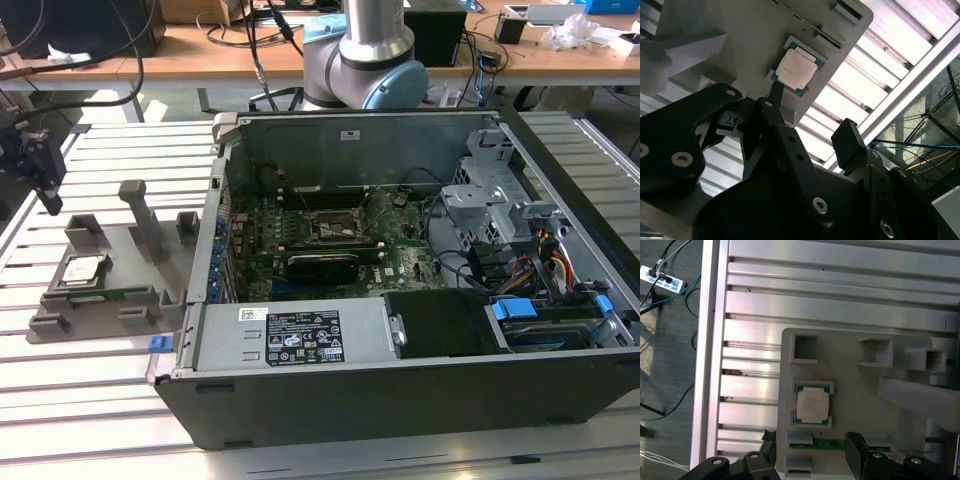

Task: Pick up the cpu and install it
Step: 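Pick up the cpu and move it towards the insertion slot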

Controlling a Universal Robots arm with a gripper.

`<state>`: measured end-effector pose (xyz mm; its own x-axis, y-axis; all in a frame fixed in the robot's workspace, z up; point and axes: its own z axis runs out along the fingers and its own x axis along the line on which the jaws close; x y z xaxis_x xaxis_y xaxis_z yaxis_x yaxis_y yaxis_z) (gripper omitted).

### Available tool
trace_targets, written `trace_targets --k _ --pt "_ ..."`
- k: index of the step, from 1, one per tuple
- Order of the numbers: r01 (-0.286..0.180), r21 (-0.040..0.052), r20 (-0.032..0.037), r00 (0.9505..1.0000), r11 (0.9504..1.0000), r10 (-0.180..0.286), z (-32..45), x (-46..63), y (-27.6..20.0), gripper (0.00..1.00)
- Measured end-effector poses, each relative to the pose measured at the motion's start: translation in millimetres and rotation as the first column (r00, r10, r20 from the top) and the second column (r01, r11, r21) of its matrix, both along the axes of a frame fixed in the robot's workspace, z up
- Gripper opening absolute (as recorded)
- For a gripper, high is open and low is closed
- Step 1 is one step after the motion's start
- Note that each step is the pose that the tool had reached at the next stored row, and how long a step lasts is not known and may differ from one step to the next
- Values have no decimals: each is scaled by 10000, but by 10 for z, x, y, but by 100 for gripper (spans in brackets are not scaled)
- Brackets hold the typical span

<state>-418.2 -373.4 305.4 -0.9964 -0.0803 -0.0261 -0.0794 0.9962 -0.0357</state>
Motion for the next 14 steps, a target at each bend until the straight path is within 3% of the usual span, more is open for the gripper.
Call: trace_targets --k 14 --pt "0 0 0 10000 10000 0 -62 0 0 66"
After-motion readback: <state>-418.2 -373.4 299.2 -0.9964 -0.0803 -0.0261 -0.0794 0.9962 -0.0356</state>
